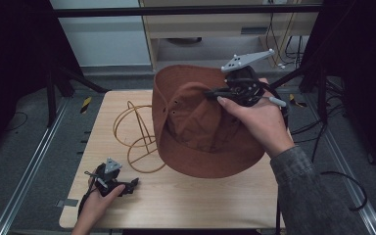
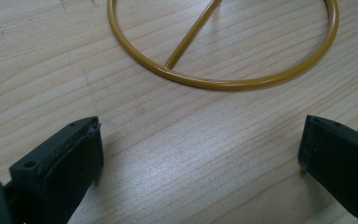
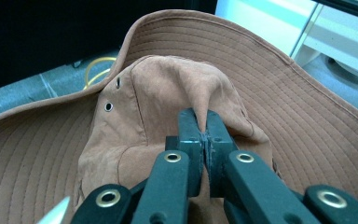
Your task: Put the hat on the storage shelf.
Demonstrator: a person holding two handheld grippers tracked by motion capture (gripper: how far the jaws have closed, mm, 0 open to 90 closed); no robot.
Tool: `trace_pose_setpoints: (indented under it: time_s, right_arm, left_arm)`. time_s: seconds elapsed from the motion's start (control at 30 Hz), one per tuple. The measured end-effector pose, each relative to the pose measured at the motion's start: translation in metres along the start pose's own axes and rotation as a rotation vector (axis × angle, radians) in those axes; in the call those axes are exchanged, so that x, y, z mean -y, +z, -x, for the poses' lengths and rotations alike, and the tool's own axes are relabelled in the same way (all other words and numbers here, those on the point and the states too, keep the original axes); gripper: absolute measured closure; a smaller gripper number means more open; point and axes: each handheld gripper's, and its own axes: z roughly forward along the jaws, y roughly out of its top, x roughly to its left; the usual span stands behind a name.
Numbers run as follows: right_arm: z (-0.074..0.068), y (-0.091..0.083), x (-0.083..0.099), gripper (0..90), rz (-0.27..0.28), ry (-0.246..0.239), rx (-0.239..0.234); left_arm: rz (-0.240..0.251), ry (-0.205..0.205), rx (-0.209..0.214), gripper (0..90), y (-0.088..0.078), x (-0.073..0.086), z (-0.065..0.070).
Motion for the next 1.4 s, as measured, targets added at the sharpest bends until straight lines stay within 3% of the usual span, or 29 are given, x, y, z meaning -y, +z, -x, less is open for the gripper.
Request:
trace_pose_setpoints:
  time_s: [0.43,0.67,1.4]
  right_arm:
    - [-0.010,0.003,-0.016,88.6,0.054,0.006,-0.013]
    - [-0.024,0.012,-0.032,88.6,0.070,-0.019,-0.030]
    - [-0.061,0.052,-0.074,88.1,0.008,-0.100,-0.063]
  left_arm:
    - [-0.004,0.003,0.002,0.0,0.000,0.000,0.000]
    - [-0.004,0.003,0.002,0.0,0.000,0.000,0.000]
    - [-0.003,0.004,0.004,0.0,0.000,0.000,0.000]
